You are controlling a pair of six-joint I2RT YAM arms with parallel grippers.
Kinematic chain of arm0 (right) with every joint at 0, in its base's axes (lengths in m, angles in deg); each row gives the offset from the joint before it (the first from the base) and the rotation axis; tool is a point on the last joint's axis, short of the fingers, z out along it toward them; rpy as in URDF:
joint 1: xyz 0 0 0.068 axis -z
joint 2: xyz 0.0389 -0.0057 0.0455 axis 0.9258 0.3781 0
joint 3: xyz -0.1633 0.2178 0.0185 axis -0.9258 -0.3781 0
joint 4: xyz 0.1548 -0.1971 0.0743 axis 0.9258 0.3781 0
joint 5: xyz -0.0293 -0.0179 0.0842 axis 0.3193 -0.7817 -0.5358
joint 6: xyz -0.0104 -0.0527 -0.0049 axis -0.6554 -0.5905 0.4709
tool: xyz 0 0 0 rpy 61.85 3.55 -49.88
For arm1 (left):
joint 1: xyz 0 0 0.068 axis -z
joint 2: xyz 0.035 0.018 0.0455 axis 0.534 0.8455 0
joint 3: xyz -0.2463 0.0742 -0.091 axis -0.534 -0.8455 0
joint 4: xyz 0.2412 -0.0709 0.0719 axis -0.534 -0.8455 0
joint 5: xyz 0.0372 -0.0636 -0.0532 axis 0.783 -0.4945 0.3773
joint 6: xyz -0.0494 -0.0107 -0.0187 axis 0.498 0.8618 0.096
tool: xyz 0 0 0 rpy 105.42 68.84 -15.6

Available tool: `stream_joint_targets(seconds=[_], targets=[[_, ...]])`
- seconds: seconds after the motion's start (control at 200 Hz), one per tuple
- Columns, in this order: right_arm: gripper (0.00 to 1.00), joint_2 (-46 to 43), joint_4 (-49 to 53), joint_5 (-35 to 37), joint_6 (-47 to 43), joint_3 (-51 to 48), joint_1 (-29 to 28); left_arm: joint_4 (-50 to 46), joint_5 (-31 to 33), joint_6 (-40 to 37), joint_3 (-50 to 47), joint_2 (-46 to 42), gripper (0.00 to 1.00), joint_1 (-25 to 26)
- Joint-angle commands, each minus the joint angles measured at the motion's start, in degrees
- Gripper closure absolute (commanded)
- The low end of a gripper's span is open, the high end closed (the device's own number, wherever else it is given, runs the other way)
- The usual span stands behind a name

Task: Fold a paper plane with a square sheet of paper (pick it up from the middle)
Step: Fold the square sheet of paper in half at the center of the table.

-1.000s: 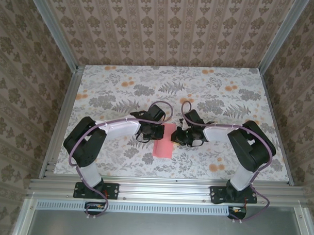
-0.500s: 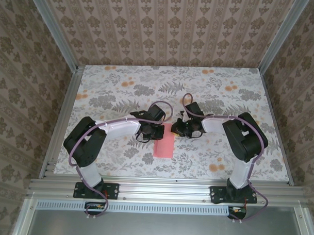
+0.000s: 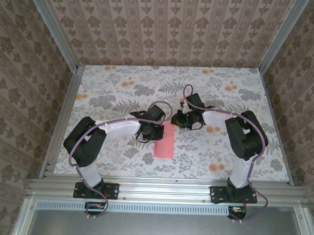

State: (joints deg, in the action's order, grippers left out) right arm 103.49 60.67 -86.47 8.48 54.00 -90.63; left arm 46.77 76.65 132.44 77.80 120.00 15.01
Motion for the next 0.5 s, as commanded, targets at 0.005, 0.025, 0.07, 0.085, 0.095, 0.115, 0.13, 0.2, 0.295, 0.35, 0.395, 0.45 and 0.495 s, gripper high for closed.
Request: stream_joint_targets(seconds=[0.005, 0.025, 0.07, 0.085, 0.095, 0.115, 0.13, 0.2, 0.295, 0.35, 0.395, 0.45, 0.495], targets=[[0.86, 3.6, 2.3, -0.4, -1.1, 1.4, 0.3, -1.1, 1.1, 1.8, 0.9, 0.4, 1.0, 0.6], [0.86, 4.0, 2.2, -0.3, -1.0, 1.4, 0.2, -1.1, 1.2, 1.9, 0.9, 0.5, 1.0, 0.6], [0.86, 5.0, 1.8, -0.3, -0.8, 1.2, 0.2, -1.0, 1.2, 2.2, 0.8, 0.5, 1.0, 0.7], [0.86, 5.3, 1.6, -0.3, -0.8, 1.2, 0.3, -1.0, 1.2, 2.3, 0.8, 0.5, 1.0, 0.7], [0.86, 5.5, 1.6, -0.3, -0.8, 1.1, 0.3, -1.0, 1.2, 2.3, 0.8, 0.5, 1.0, 0.7], [0.86, 5.9, 1.5, 0.0, -0.8, 1.0, 0.3, -0.9, 1.2, 2.4, 0.8, 0.6, 1.0, 0.8], [0.86, 6.2, 1.6, 0.1, -0.8, 1.1, 0.3, -0.9, 1.2, 2.4, 0.8, 0.5, 1.0, 0.8], [0.86, 7.3, 2.1, 0.4, -1.1, 1.7, 0.4, -0.9, 1.3, 2.7, 0.8, 0.6, 1.0, 0.8], [0.86, 7.4, 3.0, 0.3, -2.2, 2.5, 0.6, -1.2, 1.4, 3.3, 0.9, 0.5, 1.0, 0.9], [0.86, 6.8, 3.7, -0.2, -2.5, 3.1, 0.8, -1.2, 1.4, 3.8, 0.9, 0.5, 1.0, 0.9], [0.85, 5.9, 4.7, -1.1, -3.3, 3.8, 1.0, -1.4, 1.6, 4.5, 0.9, 0.3, 1.0, 1.0], [0.84, 4.1, 5.8, -1.0, -4.2, 4.3, 1.1, -1.5, 1.8, 5.6, 0.9, 0.1, 1.0, 1.1], [0.83, 1.9, 6.3, -0.6, -5.1, 4.0, 1.3, -1.7, 2.1, 6.9, 1.0, -0.1, 1.0, 1.1]])
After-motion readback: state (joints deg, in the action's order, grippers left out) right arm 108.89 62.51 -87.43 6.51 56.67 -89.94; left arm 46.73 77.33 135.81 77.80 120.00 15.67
